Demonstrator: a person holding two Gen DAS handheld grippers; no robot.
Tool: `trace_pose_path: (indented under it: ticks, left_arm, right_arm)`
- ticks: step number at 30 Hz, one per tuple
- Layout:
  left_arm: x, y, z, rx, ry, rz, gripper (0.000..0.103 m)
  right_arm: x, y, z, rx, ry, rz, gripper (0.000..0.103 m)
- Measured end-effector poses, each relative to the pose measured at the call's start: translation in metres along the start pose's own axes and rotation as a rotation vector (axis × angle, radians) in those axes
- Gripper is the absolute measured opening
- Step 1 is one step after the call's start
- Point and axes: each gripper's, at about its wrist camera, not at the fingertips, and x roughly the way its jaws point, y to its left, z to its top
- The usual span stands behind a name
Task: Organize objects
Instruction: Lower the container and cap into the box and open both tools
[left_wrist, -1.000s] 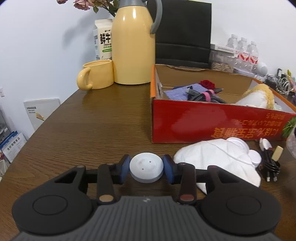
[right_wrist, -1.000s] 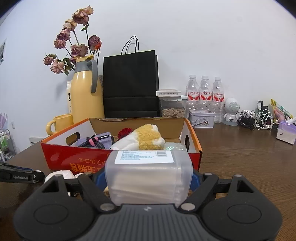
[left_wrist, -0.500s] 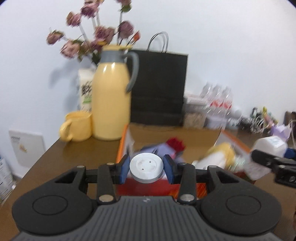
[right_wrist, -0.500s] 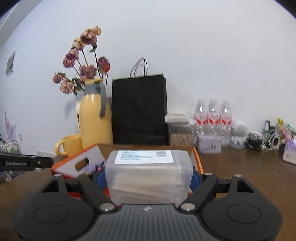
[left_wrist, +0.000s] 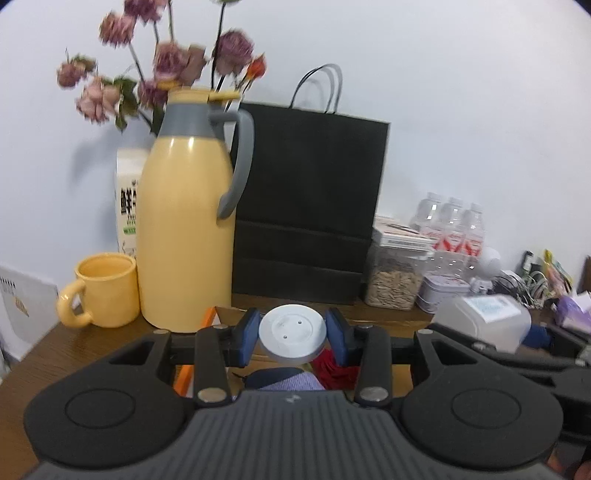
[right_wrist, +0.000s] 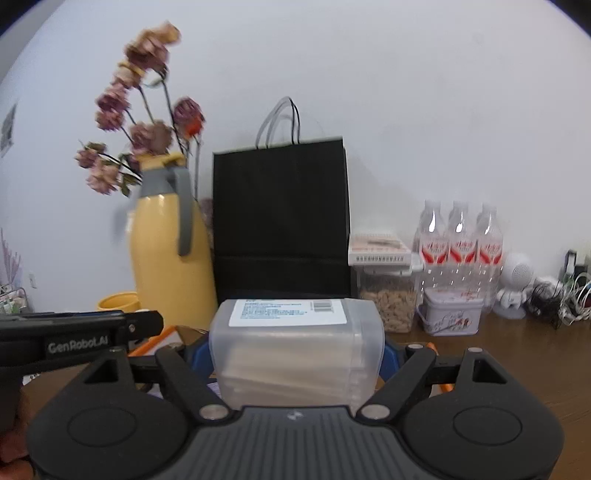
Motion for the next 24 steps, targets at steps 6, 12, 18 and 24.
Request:
trace_pose_path:
  ticks: [6,12,18,24]
  left_arm:
    - [0.019,0.003,-0.010,0.024,0.047,0.003,0.041]
    - [0.015,0.004,-0.014,0.034,0.045,0.032,0.094]
    - [0.010,0.002,-0.014,0.037,0.018,0.070,0.103]
    - [0.008,-0.001,-0.015,0.048,0.016,0.069,0.103]
  right_arm:
    - [0.023,-0.009,-0.011,0.015,0.046,0.004,0.081]
    - [0.022,-0.006,-0.017,-0.009,0.077,-0.020,0.082]
    - [0.008,-0.012,-0.019,-0.015,0.086,-0.022,0.103]
    - [0.005,-0.016,-0.016,0.001,0.082,-0.010,0.103]
